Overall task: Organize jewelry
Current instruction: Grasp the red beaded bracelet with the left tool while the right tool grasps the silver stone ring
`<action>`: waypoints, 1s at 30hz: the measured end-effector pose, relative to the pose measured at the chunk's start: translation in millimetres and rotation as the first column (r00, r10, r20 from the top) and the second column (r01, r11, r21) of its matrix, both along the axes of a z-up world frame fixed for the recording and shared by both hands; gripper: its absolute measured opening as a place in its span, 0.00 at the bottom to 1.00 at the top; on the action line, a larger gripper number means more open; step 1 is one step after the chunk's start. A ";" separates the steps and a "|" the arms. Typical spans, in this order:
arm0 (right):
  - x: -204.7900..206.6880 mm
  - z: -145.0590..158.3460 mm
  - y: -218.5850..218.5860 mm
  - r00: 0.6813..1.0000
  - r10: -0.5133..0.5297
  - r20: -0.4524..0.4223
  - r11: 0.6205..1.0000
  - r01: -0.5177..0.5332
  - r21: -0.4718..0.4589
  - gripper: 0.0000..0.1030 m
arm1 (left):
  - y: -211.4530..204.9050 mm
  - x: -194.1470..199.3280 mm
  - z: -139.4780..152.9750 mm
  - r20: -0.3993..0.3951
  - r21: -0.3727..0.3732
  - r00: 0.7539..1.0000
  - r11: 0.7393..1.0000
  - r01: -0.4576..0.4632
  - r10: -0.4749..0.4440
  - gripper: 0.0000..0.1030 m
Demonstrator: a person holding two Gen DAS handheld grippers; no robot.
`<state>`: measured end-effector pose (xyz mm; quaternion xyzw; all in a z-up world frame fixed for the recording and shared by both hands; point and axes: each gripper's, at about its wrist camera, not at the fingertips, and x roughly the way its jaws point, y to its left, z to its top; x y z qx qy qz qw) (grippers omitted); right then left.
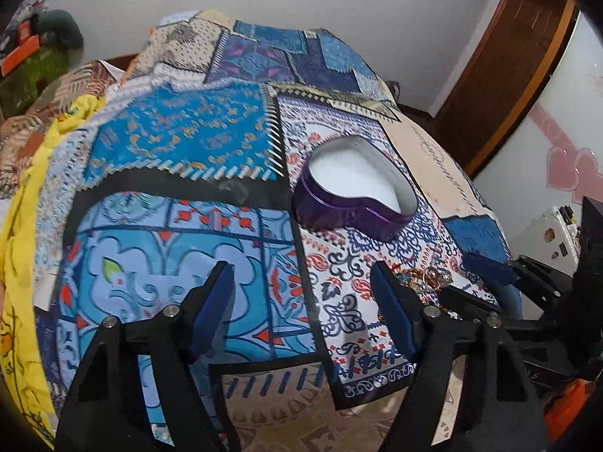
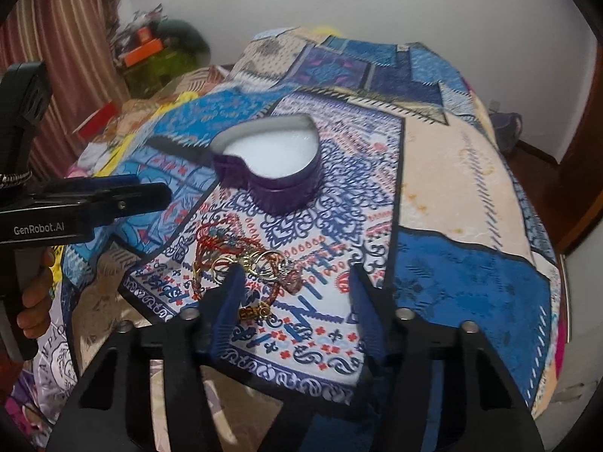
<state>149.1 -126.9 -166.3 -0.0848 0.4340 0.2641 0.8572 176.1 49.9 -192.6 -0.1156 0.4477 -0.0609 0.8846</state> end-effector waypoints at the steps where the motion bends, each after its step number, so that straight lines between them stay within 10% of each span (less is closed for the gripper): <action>1: -0.1 -1.6 0.8 1.000 0.006 -0.006 1.000 -0.006 -0.002 0.39 | -1.0 1.0 -2.1 -0.002 -0.002 1.000 1.000 0.007 -0.007 0.69; 12: 6.6 -6.8 2.2 0.999 0.035 -0.027 0.999 -0.035 0.010 0.12 | -24.7 8.6 -4.8 -0.005 -0.033 0.993 0.993 0.115 -0.115 0.64; 30: 7.2 2.2 -17.9 1.000 -0.027 -0.005 0.998 0.028 0.054 0.12 | -42.8 16.9 -13.7 -0.026 -0.102 0.983 0.979 0.179 -0.183 0.05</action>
